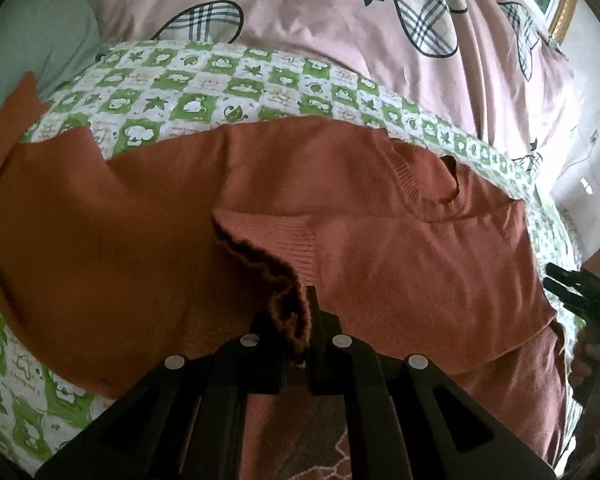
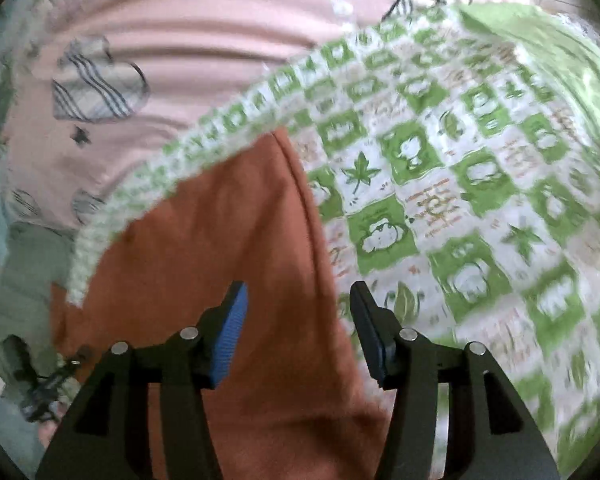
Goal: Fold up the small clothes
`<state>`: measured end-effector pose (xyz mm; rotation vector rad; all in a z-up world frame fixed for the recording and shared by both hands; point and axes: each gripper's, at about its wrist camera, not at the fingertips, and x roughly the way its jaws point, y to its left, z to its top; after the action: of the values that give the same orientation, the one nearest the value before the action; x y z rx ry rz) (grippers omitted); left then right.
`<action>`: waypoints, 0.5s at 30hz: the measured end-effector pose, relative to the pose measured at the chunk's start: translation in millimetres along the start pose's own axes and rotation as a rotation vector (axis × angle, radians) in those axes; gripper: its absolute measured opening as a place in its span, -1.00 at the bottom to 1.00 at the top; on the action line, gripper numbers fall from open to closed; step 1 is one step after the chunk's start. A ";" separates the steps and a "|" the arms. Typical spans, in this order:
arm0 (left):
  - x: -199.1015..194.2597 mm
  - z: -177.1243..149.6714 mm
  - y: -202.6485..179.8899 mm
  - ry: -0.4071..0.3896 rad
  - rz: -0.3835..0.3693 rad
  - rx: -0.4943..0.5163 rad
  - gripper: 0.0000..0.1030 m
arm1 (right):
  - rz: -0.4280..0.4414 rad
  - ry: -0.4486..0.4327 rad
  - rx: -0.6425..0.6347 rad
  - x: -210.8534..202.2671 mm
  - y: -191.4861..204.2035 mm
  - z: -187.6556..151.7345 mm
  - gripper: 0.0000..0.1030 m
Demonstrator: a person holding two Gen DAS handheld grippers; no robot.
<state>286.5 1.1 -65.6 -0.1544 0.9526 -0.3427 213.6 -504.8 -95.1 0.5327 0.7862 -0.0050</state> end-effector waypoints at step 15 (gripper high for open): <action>8.5 -6.1 -9.9 0.021 -0.028 0.031 -0.88 | -0.108 -0.089 -0.089 -10.9 16.6 -10.7 -0.59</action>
<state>283.9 -11.0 -72.8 -0.1362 0.9657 -0.3850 201.9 -487.6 -86.5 0.4026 0.7240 -0.0926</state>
